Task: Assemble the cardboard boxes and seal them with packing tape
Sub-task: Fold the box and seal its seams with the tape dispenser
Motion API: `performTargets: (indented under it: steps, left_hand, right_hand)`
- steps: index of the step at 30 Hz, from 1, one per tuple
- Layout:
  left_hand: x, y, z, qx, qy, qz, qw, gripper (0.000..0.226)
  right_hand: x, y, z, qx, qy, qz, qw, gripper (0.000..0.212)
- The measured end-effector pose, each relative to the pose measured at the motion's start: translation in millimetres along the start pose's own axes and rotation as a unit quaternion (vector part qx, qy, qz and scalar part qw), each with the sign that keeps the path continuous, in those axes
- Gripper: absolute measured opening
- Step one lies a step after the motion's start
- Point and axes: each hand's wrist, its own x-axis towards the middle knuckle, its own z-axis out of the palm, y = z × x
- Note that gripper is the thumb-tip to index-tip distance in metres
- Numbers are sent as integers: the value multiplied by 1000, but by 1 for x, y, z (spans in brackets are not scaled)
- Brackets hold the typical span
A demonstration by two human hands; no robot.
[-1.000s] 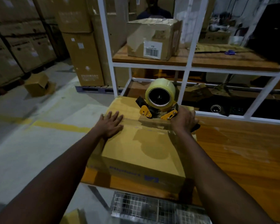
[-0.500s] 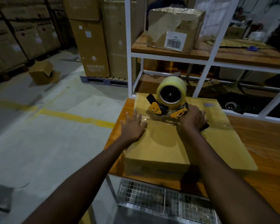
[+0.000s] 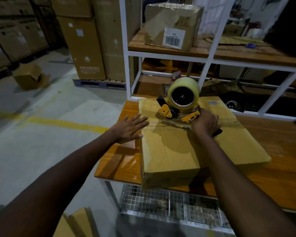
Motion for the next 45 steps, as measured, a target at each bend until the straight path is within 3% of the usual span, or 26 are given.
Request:
performTargets:
  steps: [6, 13, 25, 34, 39, 45]
  left_hand:
    - [-6, 56, 21, -49, 87, -80, 992, 95]
    - [3, 146, 37, -81, 201, -112, 970, 88]
    - [35, 280, 35, -97, 268, -237, 929, 84]
    - [58, 354, 32, -101, 228, -309, 918, 76]
    - [37, 321, 29, -39, 251, -230, 940, 64]
    - [31, 262, 5, -9, 150, -256, 955, 58]
  right_hand:
    - [0, 13, -6, 13, 6, 7, 1000, 11]
    - [-2, 42, -22, 12, -14, -9, 1000, 10]
    - [-5, 110, -78, 23, 24, -72, 997, 19]
    - [-19, 166, -120, 16, 36, -107, 993, 18]
    - [-22, 182, -130, 8, -1, -100, 995, 19]
    - [-35, 180, -129, 34, -59, -49, 996, 15]
